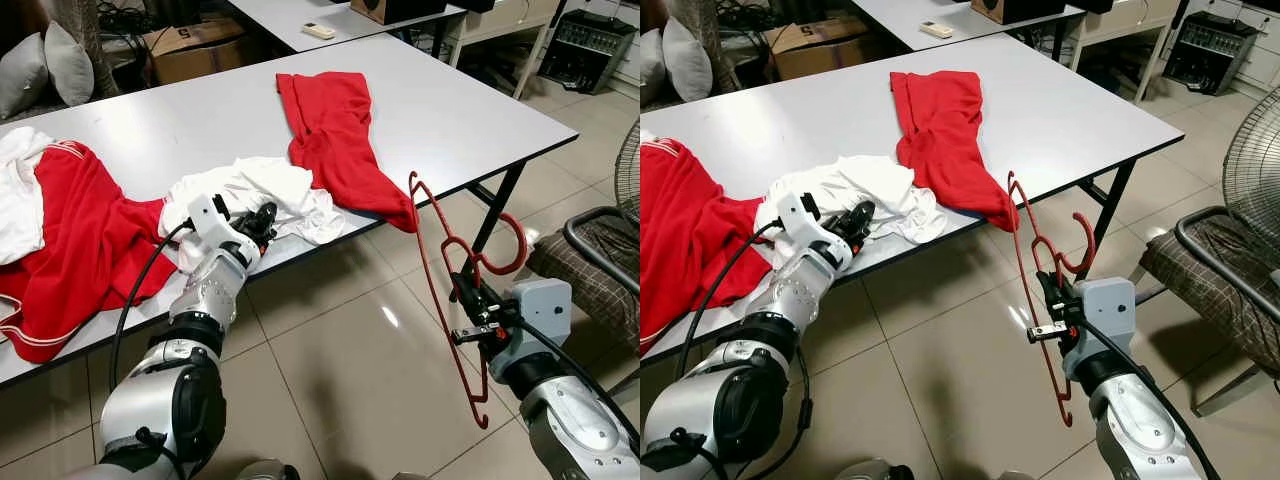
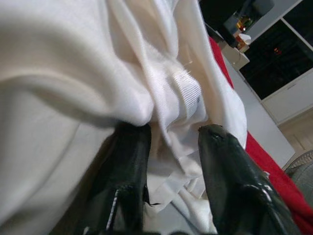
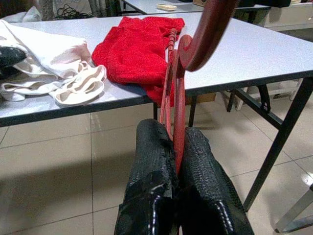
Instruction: Hang hanger
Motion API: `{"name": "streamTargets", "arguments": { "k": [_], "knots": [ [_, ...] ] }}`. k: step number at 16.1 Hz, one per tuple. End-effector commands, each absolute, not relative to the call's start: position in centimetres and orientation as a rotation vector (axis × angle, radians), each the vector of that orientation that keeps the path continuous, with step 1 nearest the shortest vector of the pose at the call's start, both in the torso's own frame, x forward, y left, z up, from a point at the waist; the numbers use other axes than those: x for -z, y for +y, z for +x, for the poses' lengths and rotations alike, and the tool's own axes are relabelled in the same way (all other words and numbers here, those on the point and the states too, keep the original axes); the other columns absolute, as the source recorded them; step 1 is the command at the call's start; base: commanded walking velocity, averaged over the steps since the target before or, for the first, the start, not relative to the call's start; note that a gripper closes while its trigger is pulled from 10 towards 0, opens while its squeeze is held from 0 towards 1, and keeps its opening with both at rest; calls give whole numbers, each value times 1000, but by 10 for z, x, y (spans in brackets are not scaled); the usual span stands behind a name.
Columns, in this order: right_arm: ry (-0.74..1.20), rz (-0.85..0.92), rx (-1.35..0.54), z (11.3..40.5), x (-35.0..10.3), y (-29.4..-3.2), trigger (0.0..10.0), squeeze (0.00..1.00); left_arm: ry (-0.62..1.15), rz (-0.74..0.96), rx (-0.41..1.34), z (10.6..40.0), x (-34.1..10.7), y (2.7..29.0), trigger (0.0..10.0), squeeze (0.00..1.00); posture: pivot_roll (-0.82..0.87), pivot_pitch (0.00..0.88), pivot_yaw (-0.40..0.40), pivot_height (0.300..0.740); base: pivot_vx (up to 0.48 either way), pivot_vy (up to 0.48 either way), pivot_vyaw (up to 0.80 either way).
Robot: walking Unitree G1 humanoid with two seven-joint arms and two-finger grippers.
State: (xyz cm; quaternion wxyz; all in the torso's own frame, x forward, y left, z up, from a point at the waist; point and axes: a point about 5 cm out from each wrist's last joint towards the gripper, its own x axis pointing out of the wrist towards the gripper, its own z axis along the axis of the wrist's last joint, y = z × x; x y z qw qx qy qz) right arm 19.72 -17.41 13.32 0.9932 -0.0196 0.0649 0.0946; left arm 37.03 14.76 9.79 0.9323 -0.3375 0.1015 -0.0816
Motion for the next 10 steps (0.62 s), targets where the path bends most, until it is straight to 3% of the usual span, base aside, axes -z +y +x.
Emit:
{"name": "streamTargets", "arguments": {
  "k": [1,10],
  "knots": [
    [120,-43,-197,195,-137,-173,10000,0,200,-694,153,373,-101,149,0,0,-185,16,62,740,0,0,0],
    [106,-42,-209,199,-139,-172,10000,0,219,-675,139,373,-99,151,0,0,-183,7,62,740,0,0,0]
  ]
}}
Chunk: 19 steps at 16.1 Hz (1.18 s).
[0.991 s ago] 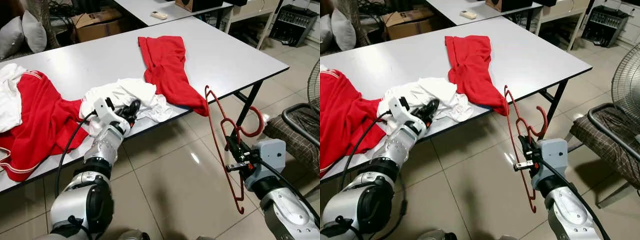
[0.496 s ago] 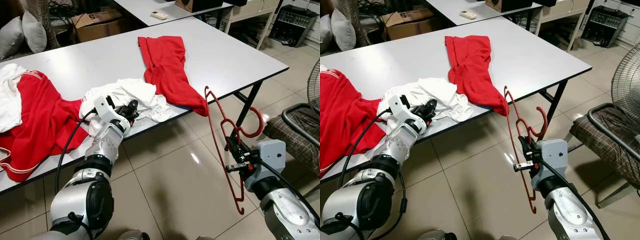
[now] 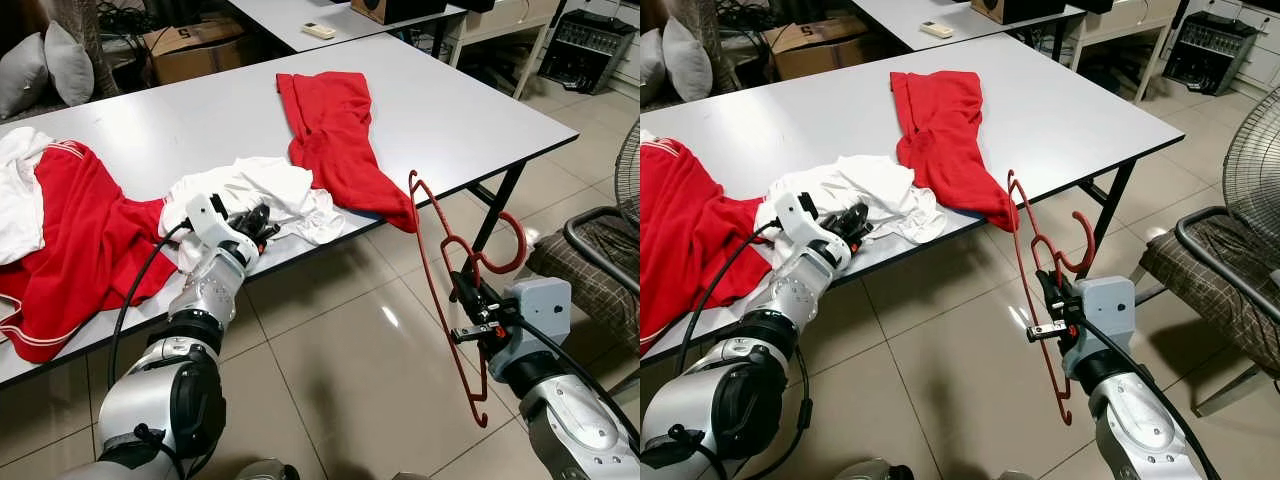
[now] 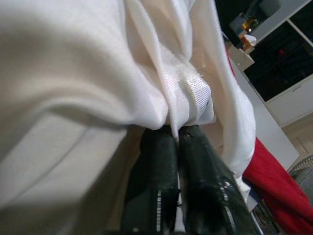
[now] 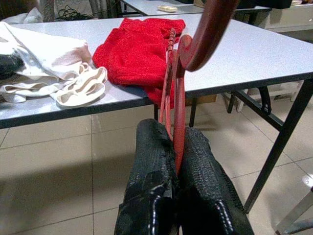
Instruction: Hang hanger
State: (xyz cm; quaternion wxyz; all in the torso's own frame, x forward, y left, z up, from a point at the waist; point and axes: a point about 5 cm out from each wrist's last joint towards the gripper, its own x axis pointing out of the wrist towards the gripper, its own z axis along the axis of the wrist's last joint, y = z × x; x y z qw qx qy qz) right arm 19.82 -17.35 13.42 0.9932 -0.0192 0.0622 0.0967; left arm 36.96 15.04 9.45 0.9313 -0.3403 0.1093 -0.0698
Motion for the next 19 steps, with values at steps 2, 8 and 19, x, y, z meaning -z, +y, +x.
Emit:
{"name": "streamTargets", "arguments": {
  "k": [2,8,19],
  "knots": [
    [92,-41,-220,200,-142,-172,10000,0,220,-668,150,374,-101,149,0,0,-182,6,64,740,0,0,0],
    [15,23,-476,196,-161,-163,10000,0,256,293,493,384,-138,158,0,0,-164,0,80,740,0,0,0],
    [-24,101,-815,212,-182,-143,10000,0,-63,1038,335,376,-341,236,0,0,-53,0,42,740,0,0,0]
  ]
}}
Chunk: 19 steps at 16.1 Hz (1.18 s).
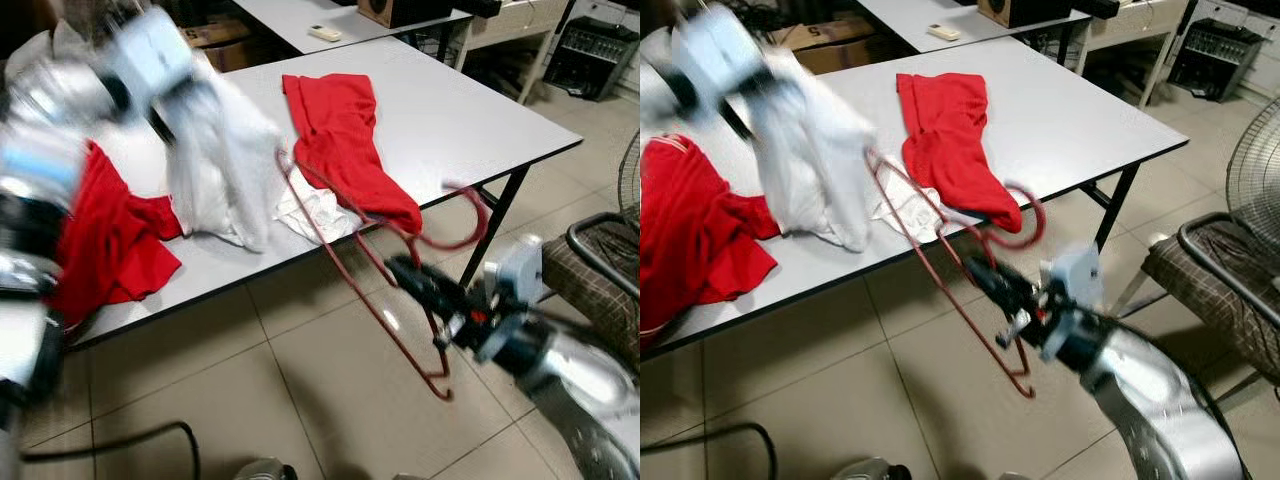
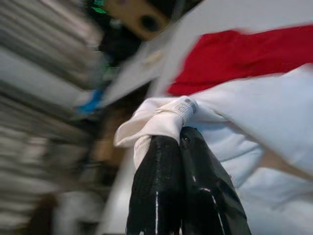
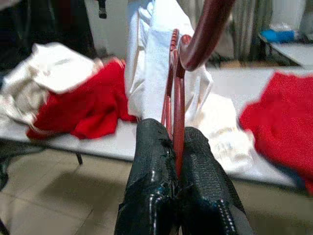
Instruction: Hang hanger
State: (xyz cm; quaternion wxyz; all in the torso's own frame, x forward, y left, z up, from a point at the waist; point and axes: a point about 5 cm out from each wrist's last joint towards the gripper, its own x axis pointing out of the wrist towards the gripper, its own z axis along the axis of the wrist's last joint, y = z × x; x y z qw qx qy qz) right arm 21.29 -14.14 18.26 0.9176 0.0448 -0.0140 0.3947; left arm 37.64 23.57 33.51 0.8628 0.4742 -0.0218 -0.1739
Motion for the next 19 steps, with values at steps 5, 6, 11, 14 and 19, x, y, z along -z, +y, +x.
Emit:
{"name": "streamTargets", "arguments": {
  "k": [5,6,11,14,19],
  "knots": [
    [11,131,-863,207,-176,-134,10000,0,172,793,800,359,-254,188,0,0,-50,0,36,740,0,0,0],
    [19,132,-867,206,-175,-133,10000,0,191,779,809,358,-244,185,0,0,-50,0,36,740,0,0,0],
    [185,112,-843,198,-151,-134,10000,0,139,705,689,357,-244,179,0,0,-48,0,35,740,0,0,0],
    [240,60,-681,210,-139,-147,10000,0,153,702,715,347,-245,180,0,0,-40,0,42,740,0,0,0],
    [160,34,-485,220,-148,-175,10000,0,201,715,749,336,-235,181,0,0,-49,0,49,740,0,0,0]
  ]
}}
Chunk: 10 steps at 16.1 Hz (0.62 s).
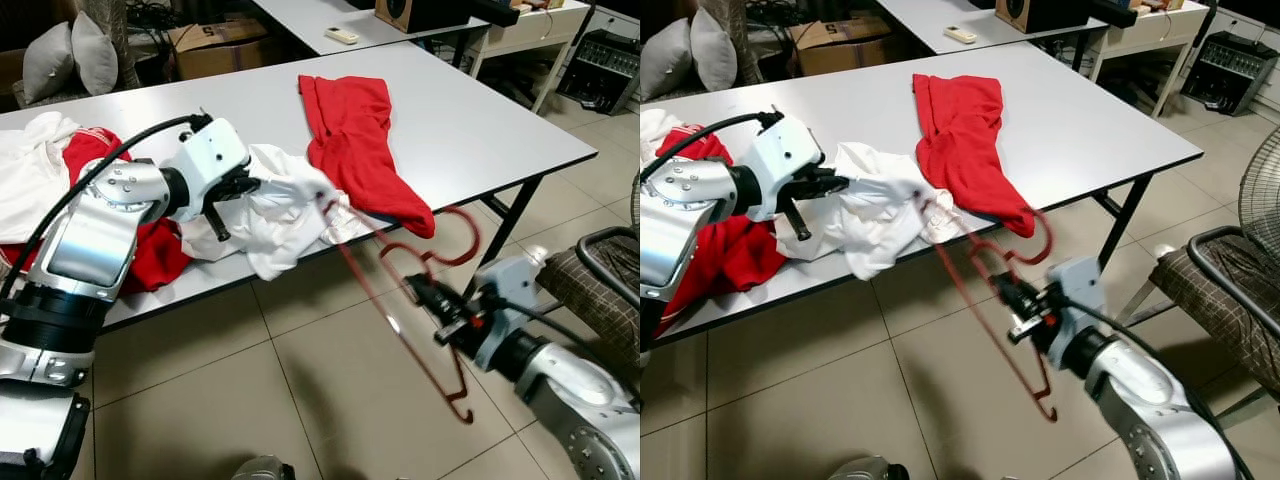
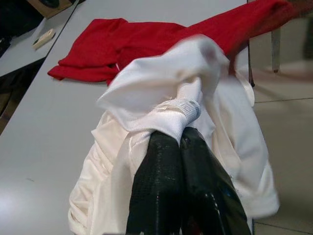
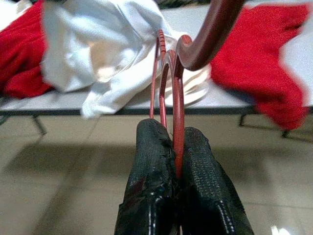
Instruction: Hang hanger
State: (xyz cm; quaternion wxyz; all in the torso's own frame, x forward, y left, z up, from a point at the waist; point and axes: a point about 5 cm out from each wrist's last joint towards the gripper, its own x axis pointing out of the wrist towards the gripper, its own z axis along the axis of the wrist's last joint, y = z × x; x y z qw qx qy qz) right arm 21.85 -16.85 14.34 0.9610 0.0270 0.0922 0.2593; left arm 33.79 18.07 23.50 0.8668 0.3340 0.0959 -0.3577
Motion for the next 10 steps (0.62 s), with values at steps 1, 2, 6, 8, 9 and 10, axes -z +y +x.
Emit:
{"name": "streamTargets", "arguments": {
  "k": [1,2,6,8,9,10],
  "knots": [
    [140,49,-433,222,-151,-182,10000,0,208,729,733,335,-234,183,0,0,-56,0,51,740,0,0,0],
    [130,50,-405,222,-153,-189,10000,0,211,749,700,335,-232,187,0,0,-62,0,55,740,0,0,0],
    [111,68,-494,207,-162,-188,10000,0,158,764,585,343,-237,195,0,0,-81,10,51,740,0,0,0],
    [48,154,-611,199,-174,-174,10000,0,101,699,593,345,-245,185,0,0,-75,9,47,740,0,0,0],
    [25,208,-695,195,-180,-165,10000,0,90,706,602,346,-247,180,0,0,-70,8,44,740,0,0,0],
    [20,239,-746,192,-183,-159,10000,0,81,705,604,347,-248,178,0,0,-70,8,44,740,0,0,0]
  ]
}}
